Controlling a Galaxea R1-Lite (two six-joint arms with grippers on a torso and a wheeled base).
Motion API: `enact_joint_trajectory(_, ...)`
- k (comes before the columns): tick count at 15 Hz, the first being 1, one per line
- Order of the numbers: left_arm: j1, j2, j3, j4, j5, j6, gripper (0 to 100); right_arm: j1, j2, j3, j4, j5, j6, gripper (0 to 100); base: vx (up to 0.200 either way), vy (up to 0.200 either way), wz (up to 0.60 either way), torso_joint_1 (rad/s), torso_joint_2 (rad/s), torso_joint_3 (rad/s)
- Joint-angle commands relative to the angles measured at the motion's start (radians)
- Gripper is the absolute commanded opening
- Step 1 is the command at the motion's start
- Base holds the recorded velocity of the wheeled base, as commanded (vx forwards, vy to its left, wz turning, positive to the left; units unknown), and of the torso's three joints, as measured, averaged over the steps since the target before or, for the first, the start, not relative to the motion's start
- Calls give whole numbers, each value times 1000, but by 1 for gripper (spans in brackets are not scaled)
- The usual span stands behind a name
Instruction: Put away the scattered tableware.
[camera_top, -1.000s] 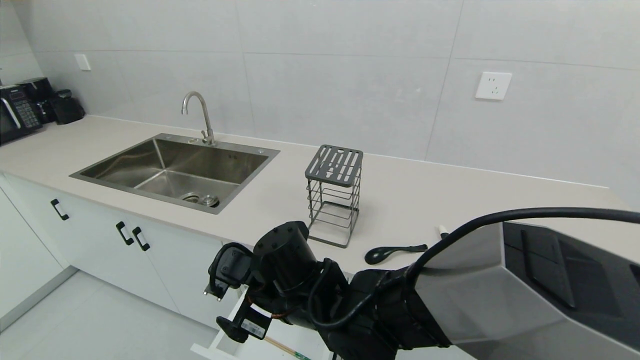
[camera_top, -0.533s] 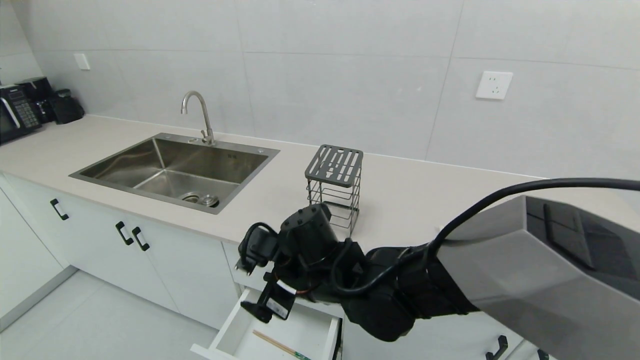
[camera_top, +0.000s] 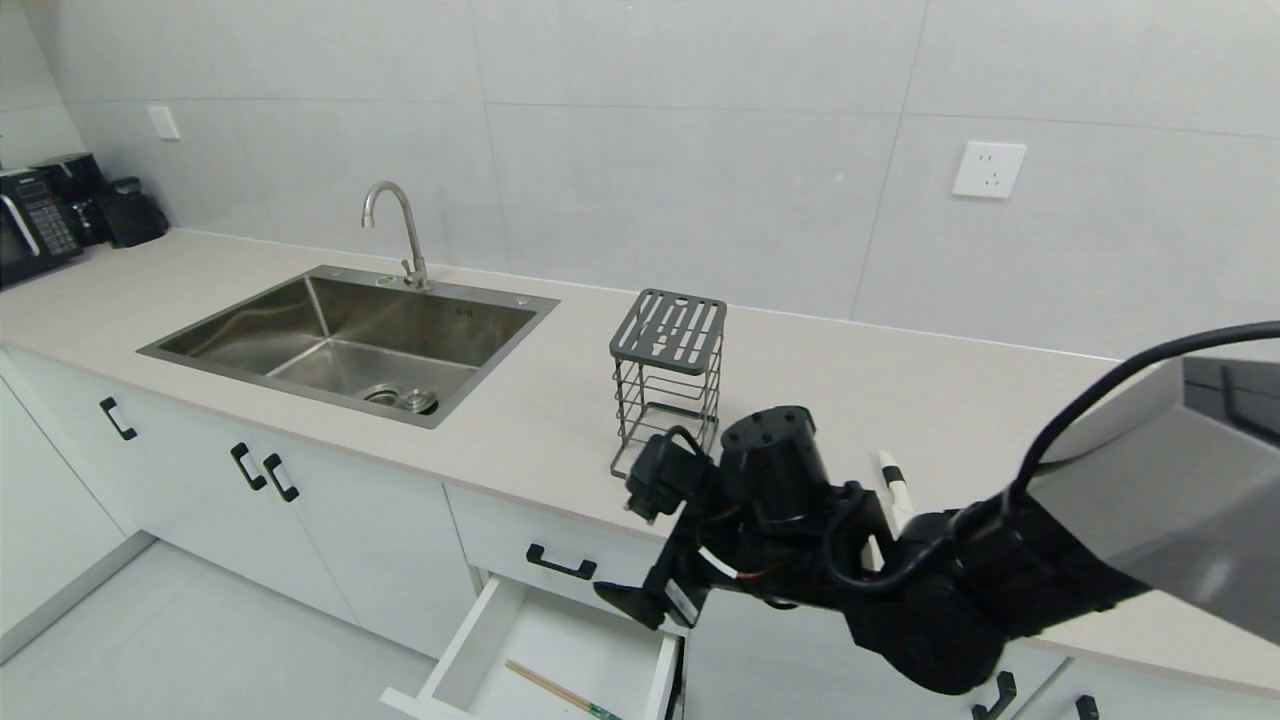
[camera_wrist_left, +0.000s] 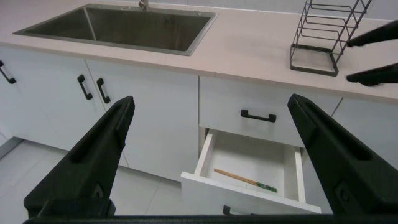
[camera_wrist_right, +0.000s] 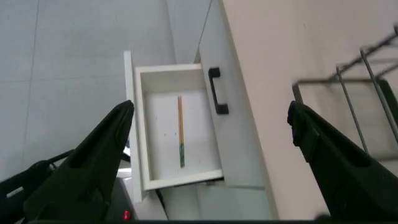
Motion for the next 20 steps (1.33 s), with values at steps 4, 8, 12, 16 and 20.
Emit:
enact_joint_trajectory(4,0,0,1,0,0,1,100,-213,-156,232,-60,16,-2,100,0,0,0,0,0,0)
enact_joint_trajectory(8,0,0,1,0,0,-1,100,-368,-136,231,-50,122,-120,100,0,0,0,0,0,0)
enact_joint_trajectory(12,0,0,1,0,0,-1,100,-476,-82,214,-47,185,-186,100,0,0,0,0,0,0)
enact_joint_trajectory(16,0,2,1,0,0,1,100,-517,-1,140,-43,229,-232,100,0,0,0,0,0,0)
enact_joint_trajectory(20,0,2,-1,0,0,-1,100,-511,74,137,-46,266,-243,100,0,0,0,0,0,0)
